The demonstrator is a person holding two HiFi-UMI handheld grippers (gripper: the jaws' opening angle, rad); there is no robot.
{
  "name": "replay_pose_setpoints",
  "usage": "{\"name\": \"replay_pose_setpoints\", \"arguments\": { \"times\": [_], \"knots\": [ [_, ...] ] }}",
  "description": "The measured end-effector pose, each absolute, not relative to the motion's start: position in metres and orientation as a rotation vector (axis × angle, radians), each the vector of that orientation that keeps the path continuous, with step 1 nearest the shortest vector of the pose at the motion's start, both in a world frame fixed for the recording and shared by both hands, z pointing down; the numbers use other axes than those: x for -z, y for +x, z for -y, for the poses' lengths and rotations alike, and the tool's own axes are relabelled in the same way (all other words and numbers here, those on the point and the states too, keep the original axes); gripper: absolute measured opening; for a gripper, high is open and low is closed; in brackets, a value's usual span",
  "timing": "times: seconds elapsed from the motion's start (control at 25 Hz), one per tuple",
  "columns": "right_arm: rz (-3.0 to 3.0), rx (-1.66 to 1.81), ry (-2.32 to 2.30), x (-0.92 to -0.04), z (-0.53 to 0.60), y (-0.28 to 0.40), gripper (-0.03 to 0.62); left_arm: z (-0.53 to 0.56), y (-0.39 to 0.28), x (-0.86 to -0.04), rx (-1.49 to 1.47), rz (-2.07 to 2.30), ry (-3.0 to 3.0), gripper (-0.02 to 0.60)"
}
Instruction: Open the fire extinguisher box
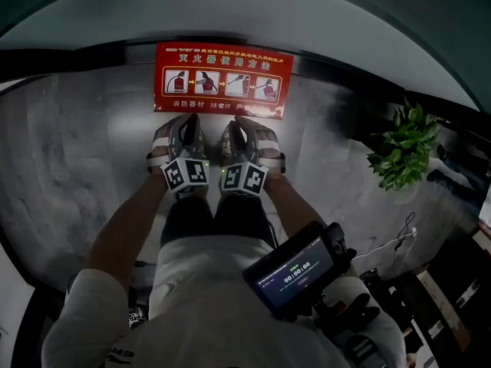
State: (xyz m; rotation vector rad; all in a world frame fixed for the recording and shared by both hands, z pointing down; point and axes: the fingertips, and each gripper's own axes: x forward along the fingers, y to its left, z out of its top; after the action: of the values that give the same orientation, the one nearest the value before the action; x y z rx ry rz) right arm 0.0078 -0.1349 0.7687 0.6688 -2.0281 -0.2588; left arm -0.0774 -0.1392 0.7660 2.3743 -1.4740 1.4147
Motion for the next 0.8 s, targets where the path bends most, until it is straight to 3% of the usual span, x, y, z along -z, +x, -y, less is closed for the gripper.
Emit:
{"name": "replay_pose_setpoints", "arguments": {
  "times": [0.12, 0.24, 0.52, 0.8],
  "knots": [
    [2.037, 0.238, 0.673, -0.771, 0.129, 0.006, 0.091, 0.137, -0.078, -0.776, -1.573, 1.447, 2.418, 0.169],
    [2.04, 0.226, 0.676, -0.772, 0.123, 0.007, 0.091, 0.138, -0.083, -0.791, -1.754, 1.415, 2.441, 0.218],
    [2.049, 0.216, 0.691, -0.773, 0.12, 0.009, 0.086, 0.153, -0.096, -0.801, -2.002, 1.478, 2.444, 0.22],
    [2.056, 0.215, 0.709, -0.77, 0.12, 0.01, 0.075, 0.154, -0.095, -0.804, -2.005, 1.426, 2.455, 0.195]
  ]
}}
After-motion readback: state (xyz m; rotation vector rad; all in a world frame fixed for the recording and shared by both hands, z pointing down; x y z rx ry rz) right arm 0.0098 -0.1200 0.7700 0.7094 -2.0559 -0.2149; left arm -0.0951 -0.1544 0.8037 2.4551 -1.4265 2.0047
